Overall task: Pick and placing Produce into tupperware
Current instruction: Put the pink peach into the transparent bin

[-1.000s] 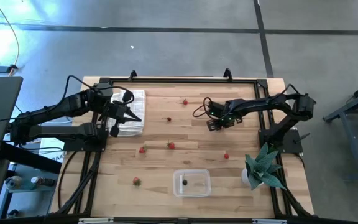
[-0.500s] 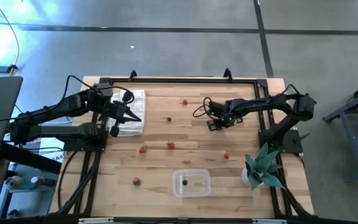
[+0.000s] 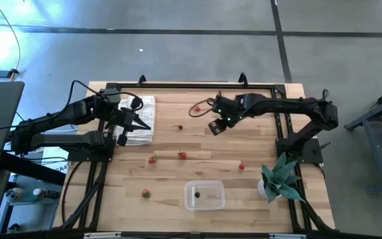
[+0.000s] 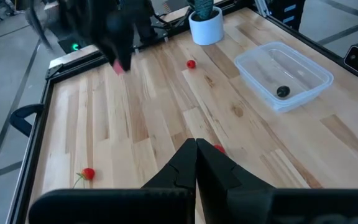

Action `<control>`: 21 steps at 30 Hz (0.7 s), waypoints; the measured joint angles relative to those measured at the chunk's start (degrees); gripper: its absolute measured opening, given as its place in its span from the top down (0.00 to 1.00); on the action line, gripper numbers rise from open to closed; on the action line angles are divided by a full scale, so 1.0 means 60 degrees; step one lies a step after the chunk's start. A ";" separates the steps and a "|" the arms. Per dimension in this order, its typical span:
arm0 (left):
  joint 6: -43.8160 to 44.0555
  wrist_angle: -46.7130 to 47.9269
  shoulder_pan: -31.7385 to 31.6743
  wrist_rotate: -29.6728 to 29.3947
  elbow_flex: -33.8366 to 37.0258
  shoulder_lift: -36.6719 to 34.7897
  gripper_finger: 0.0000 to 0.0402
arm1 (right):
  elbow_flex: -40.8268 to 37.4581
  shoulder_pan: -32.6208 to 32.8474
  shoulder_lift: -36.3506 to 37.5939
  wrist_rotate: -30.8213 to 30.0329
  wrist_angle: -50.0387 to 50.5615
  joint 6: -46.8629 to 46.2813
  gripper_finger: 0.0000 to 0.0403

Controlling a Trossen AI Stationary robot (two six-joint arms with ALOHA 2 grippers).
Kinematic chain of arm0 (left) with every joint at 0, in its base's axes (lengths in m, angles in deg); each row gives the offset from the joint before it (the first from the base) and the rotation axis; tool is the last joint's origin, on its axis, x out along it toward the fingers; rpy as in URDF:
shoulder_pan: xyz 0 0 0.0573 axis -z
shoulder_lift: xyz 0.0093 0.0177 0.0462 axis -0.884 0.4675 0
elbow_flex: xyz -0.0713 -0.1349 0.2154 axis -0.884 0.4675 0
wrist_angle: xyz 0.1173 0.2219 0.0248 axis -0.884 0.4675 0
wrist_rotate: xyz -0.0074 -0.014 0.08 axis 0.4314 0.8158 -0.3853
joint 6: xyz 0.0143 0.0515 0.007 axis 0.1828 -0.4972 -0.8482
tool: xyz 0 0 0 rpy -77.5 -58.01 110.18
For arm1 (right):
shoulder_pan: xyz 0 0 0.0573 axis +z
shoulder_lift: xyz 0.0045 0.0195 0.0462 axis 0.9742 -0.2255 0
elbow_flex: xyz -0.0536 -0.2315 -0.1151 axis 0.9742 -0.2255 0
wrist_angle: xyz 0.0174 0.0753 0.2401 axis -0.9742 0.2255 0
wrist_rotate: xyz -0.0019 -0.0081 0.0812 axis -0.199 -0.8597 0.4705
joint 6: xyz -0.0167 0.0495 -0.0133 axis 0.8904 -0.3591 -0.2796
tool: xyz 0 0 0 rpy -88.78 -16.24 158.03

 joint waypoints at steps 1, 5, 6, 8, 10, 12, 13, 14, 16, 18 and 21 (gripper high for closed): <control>-0.0001 0.0000 0.0000 0.0001 0.0000 -0.0003 1.00 | 0.0497 0.0200 0.0000 -0.0064 0.0164 0.0140 0.66; -0.0003 0.0000 0.0000 0.0003 0.0000 -0.0004 1.00 | 0.2488 0.1125 0.0004 -0.0213 0.0566 0.0919 0.66; -0.0001 0.0000 0.0000 -0.0001 0.0000 0.0000 1.00 | 0.2917 0.1378 0.0011 -0.0223 0.0596 0.1137 0.66; -0.0001 0.0001 0.0000 0.0000 0.0000 -0.0002 1.00 | 0.3680 0.1946 0.0011 -0.0227 0.0593 0.1454 0.66; -0.0002 0.0003 0.0000 0.0002 0.0000 -0.0003 1.00 | 0.4327 0.2590 0.0011 -0.0363 0.0576 0.1600 0.66; -0.0003 0.0004 0.0000 -0.0001 0.0000 0.0000 1.00 | 0.4788 0.3266 0.0015 -0.0825 0.0558 0.1555 0.66; -0.0001 0.0002 0.0000 0.0003 0.0000 -0.0004 1.00 | 0.4950 0.3611 0.0015 -0.1055 0.0564 0.1502 0.66; 0.0001 0.0003 0.0000 0.0003 0.0000 -0.0003 1.00 | 0.5059 0.3955 0.0015 -0.1296 0.0553 0.1405 0.66; 0.0000 0.0002 0.0000 0.0001 0.0000 -0.0002 1.00 | 0.5111 0.4633 0.0015 -0.1686 0.0419 0.1237 0.66; 0.0000 0.0003 0.0000 0.0000 0.0000 -0.0002 1.00 | 0.4987 0.5266 -0.0008 -0.2011 0.0252 0.1043 0.66; 0.0000 0.0003 0.0000 0.0002 0.0000 -0.0004 1.00 | 0.4556 0.6063 -0.0295 -0.2298 0.0179 0.0683 0.66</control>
